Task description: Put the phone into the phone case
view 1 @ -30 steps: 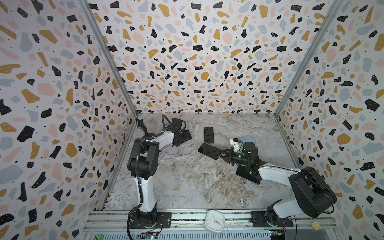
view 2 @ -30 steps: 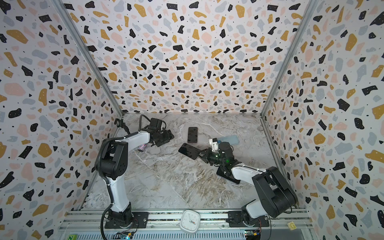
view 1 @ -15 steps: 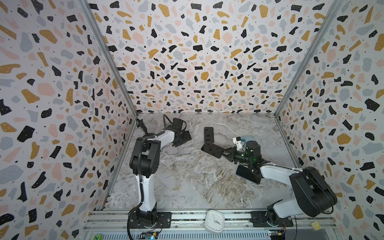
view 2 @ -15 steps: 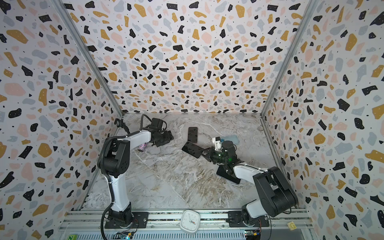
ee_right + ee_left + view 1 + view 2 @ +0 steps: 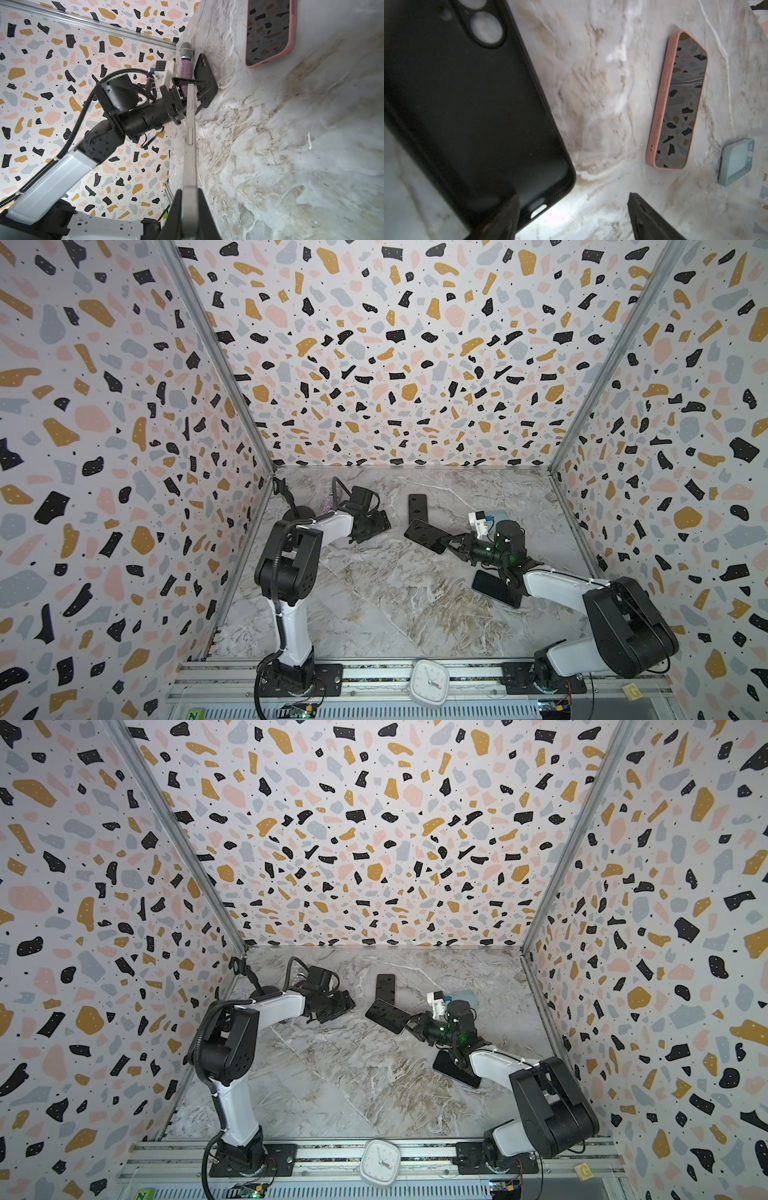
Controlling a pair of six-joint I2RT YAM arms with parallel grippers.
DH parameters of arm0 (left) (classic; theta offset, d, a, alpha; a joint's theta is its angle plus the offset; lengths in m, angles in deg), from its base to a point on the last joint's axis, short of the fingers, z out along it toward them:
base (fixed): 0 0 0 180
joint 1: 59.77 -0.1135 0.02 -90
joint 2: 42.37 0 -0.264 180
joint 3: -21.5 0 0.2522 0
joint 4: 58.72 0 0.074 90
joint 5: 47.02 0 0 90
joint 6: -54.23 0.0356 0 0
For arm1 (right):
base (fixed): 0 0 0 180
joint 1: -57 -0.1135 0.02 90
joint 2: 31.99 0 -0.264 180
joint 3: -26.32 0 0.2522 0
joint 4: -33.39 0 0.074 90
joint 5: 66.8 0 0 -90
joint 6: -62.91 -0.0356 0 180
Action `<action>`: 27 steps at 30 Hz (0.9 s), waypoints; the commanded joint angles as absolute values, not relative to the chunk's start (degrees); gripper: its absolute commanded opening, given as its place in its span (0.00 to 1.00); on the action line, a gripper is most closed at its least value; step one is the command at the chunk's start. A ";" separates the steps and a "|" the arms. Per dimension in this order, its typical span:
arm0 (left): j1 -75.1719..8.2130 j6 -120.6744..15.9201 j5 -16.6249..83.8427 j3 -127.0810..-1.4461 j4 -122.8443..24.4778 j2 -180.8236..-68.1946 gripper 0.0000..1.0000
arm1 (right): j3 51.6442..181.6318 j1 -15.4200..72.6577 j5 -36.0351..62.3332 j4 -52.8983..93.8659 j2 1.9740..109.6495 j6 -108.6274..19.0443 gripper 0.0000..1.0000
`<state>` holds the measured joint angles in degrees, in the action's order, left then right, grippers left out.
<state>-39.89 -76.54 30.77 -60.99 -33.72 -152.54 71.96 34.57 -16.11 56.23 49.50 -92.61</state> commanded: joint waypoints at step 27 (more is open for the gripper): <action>-33.06 -84.33 36.80 -53.88 -32.43 -133.82 0.85 | 67.42 40.35 -17.54 54.91 41.72 -87.51 0.02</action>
<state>-29.97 -94.36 33.96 -48.91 -37.63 -133.08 66.32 40.29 -16.24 53.41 42.64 -89.35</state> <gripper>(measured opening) 0.847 0.113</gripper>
